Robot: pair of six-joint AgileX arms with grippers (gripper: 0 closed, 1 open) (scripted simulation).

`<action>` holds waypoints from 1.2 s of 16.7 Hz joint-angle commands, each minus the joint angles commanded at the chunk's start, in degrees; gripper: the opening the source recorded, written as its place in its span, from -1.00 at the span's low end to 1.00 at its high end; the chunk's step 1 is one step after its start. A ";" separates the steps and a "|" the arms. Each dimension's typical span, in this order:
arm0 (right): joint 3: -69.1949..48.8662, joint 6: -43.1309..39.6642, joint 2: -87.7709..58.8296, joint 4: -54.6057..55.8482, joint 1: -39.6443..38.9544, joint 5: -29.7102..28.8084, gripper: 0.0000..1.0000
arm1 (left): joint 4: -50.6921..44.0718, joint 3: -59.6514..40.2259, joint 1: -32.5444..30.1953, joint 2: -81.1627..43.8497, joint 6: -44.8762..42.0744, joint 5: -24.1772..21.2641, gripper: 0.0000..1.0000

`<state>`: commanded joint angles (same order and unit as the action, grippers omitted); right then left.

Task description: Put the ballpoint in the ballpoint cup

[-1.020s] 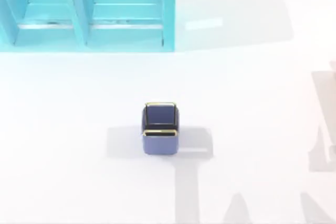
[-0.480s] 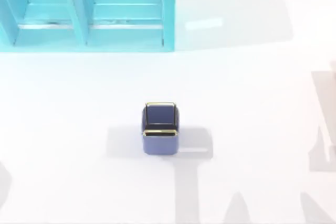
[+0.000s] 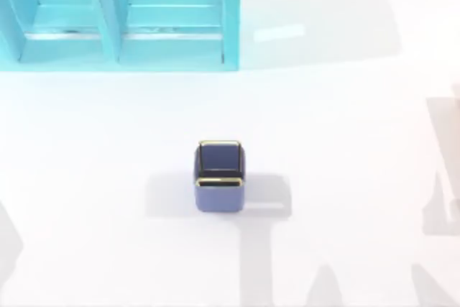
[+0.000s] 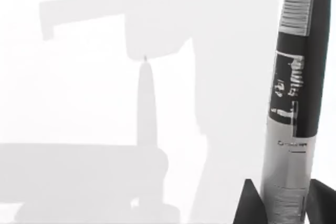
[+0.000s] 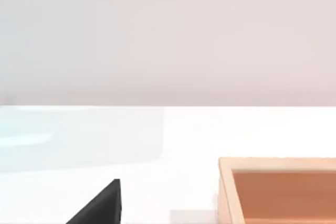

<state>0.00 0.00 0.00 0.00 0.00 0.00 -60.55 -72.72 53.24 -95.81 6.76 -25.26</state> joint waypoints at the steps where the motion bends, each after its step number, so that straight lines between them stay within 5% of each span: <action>1: 0.00 0.00 0.00 0.00 0.00 0.00 1.00 | 1.86 0.49 -3.80 -0.30 2.13 3.39 -1.00; 7: 0.00 0.00 0.00 0.00 0.00 0.00 1.00 | 13.93 4.09 -34.01 -3.67 17.32 29.90 -1.00; 15: 0.00 0.00 0.00 0.00 0.00 0.00 1.00 | 27.34 5.95 -80.62 -9.83 37.74 74.55 -1.00; 20: 0.00 0.00 0.00 0.00 0.00 0.00 1.00 | 33.44 3.88 -104.12 -12.19 47.71 101.43 -1.00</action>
<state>0.00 0.00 0.00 0.00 0.00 0.00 -27.12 -68.84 -50.88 -108.00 54.47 76.17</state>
